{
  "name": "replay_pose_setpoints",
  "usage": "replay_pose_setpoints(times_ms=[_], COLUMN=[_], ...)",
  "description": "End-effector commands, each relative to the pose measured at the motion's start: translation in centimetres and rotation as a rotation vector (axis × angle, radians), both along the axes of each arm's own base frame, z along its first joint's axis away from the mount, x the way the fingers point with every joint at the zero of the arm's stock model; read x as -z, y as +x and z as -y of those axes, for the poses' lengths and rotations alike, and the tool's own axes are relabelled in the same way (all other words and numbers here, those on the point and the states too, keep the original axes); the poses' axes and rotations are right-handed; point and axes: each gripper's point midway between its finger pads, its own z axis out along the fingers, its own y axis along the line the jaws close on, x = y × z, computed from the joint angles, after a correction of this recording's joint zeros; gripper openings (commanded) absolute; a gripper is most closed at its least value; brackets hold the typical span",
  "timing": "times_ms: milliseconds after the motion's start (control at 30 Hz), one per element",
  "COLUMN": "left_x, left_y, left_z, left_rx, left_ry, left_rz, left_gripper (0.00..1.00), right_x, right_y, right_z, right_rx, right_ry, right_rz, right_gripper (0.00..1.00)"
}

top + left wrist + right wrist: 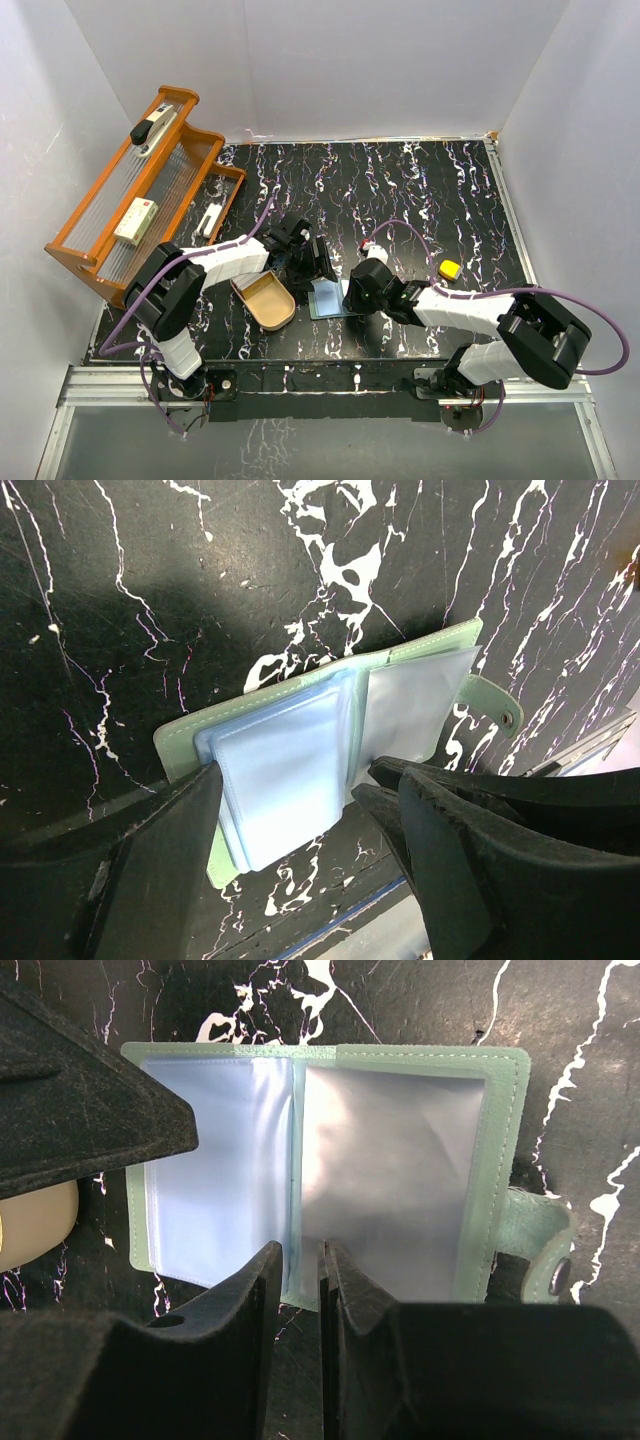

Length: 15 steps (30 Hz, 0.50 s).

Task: Put the credit cards into the card holder
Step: Open the card holder at the center of the board.

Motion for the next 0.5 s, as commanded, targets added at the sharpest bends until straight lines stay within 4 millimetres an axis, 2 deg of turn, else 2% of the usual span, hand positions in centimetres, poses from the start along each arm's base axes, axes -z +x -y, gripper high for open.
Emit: replay_pose_setpoints(times_ms=[0,167,467], left_x=[0.8,0.3,-1.7], left_y=[-0.5,-0.4,-0.6], left_z=[-0.4,0.5,2.6], left_rx=[-0.003,0.006,0.015], left_ry=[0.016,-0.047,-0.208], left_rz=[-0.029,-0.024,-0.019], left_gripper=[0.7,0.7,0.7], right_x=[-1.3,-1.1,-0.8], right_y=[1.1,0.9,0.9], right_z=[-1.3,-1.3,-1.3], right_rx=[0.005,0.004,0.002], right_ry=[0.042,0.04,0.033], right_rz=[0.045,0.041,0.039], right_gripper=[0.2,0.2,0.19])
